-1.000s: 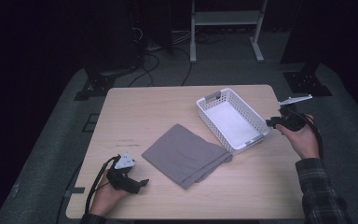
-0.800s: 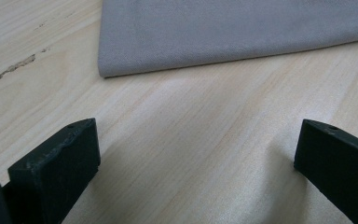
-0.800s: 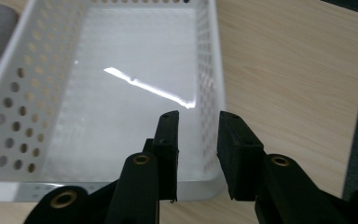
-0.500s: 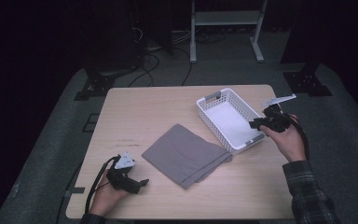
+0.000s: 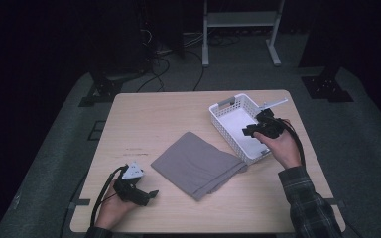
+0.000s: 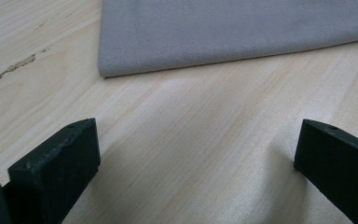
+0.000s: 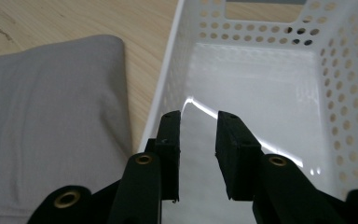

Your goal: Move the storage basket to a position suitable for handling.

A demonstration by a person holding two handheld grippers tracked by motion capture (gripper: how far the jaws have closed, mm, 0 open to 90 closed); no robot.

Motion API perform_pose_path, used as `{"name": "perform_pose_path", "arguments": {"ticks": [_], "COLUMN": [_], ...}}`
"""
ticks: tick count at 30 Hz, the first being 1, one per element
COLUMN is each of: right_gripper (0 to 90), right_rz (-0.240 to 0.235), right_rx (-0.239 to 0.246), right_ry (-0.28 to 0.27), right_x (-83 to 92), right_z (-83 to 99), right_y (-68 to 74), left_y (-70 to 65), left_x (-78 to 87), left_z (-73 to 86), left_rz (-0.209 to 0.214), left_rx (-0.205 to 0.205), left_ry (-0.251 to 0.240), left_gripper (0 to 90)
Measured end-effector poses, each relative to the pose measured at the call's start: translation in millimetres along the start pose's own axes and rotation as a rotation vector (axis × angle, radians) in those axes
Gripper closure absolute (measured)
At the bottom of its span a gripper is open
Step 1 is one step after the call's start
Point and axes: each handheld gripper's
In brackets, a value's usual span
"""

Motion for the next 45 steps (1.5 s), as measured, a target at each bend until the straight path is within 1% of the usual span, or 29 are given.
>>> {"name": "perform_pose_path", "arguments": {"ticks": [3, 11, 14, 16, 18, 22, 26, 28, 31, 33, 38, 41, 45], "right_gripper": [69.5, 68.9, 68.5, 68.2, 68.2, 69.0, 71.4, 74.5, 78.0, 79.0, 82.5, 83.2, 83.2], "right_rz": [-0.017, -0.043, -0.047, -0.038, -0.040, -0.038, -0.035, -0.038, -0.040, -0.032, -0.002, 0.001, 0.002], "right_rx": [0.005, 0.018, 0.018, 0.023, 0.016, 0.019, 0.021, 0.024, 0.028, 0.030, 0.032, 0.029, 0.042], "right_ry": [-0.009, 0.015, 0.031, 0.045, 0.055, 0.074, 0.085, 0.085, 0.081, 0.084, 0.081, 0.077, 0.078], "right_x": [-7.5, -33.1, -41.7, -46.8, -51.5, -58.7, -62.6, -63.8, -63.5, -62.7, -58.1, -54.1, -47.5], "right_z": [-6.8, -20.5, -24.1, -25.6, -25.5, -24.0, -23.4, -23.4, -23.5, -23.4, -19.6, -15.1, -9.4], "right_y": [4.4, 12.3, 14.3, 14.9, 14.6, 13.5, 14.1, 15.1, 16.2, 17.1, 16.0, 15.0, 16.2], "left_y": [-0.1, -0.1, -0.1, -0.1, -0.1, -0.1, -0.1, -0.1, -0.1, -0.1, -0.1, -0.1, -0.1], "left_x": [-0.1, -0.2, -0.2, -0.2, -0.2, -0.2, -0.2, -0.2, -0.2, -0.2, -0.2, 0.0, 0.0], "left_z": [0.0, 0.1, 0.1, 0.1, 0.1, 0.1, 0.1, 0.1, 0.1, 0.1, 0.1, 0.0, 0.0], "left_rz": [0.001, 0.000, 0.000, 0.000, 0.000, 0.001, 0.000, 0.000, 0.000, 0.000, 0.000, 0.001, 0.001], "left_rx": [0.001, 0.001, 0.002, 0.001, 0.001, 0.002, 0.001, 0.001, 0.001, 0.001, 0.002, 0.001, 0.001], "left_ry": [0.000, -0.002, -0.003, -0.002, -0.002, -0.002, -0.002, -0.002, -0.002, -0.002, -0.002, 0.000, 0.001], "left_gripper": [0.0, 0.0, 0.0, 0.0, 0.0, 0.0, 0.0, 0.0, 0.0, 0.0, 0.0, 0.0, 0.0]}}
Point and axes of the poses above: each handheld gripper's, and its own axes: x roughly backward along the jaws, z roughly out of its underside, y roughly to its left, and after that the axes turned 11 degrees about x, right-handed
